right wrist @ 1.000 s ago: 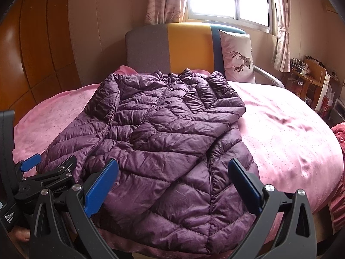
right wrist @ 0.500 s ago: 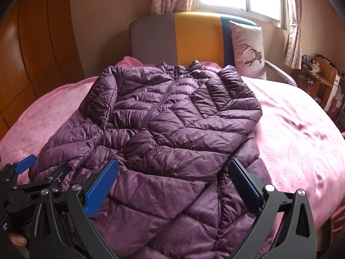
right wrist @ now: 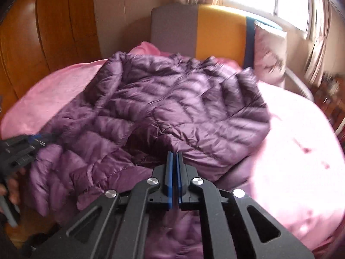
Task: Fold large clothes
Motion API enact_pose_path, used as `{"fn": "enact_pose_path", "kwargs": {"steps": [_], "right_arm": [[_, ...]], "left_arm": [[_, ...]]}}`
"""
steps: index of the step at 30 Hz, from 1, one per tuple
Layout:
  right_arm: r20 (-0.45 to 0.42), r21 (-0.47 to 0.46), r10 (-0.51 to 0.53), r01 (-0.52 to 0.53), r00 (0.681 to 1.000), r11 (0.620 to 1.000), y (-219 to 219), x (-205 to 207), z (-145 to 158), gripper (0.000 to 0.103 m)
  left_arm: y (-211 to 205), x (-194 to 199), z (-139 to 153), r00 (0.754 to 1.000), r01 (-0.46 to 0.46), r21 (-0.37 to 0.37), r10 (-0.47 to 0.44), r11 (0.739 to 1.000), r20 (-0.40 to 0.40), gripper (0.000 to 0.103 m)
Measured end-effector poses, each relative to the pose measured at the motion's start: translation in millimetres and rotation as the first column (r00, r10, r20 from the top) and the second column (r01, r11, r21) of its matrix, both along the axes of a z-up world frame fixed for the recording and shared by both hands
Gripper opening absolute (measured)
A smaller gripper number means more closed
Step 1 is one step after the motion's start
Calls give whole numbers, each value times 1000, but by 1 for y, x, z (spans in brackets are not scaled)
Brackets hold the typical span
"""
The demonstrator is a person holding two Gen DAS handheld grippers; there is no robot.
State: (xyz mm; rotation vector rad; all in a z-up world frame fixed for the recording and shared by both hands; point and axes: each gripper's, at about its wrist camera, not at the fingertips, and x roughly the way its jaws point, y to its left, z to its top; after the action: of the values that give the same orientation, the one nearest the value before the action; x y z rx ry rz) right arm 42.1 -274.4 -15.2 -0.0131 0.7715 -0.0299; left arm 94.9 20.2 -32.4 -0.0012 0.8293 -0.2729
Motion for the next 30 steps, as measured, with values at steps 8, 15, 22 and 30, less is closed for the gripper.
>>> {"fn": "enact_pose_path", "kwargs": {"steps": [8,15,22,30], "right_arm": [[88,-375,-299,309,950,874,-119,15,19,1],[40,-391,-646,607,762,692,-262,48,8,0],[68,-257,-805,790,590,558,-331,51,38,63],[102,-28,-612,617,784,786,-243,13,70,98]], "left_arm": [[100,37,45,973,-215,-47,218,975,75,11],[177,103,58,871,-489,209,460,847,174,13],[206,99,72,809,-585,161,560,795,176,82],[131,48,22,985,-175,-51,175,983,-12,82]]}}
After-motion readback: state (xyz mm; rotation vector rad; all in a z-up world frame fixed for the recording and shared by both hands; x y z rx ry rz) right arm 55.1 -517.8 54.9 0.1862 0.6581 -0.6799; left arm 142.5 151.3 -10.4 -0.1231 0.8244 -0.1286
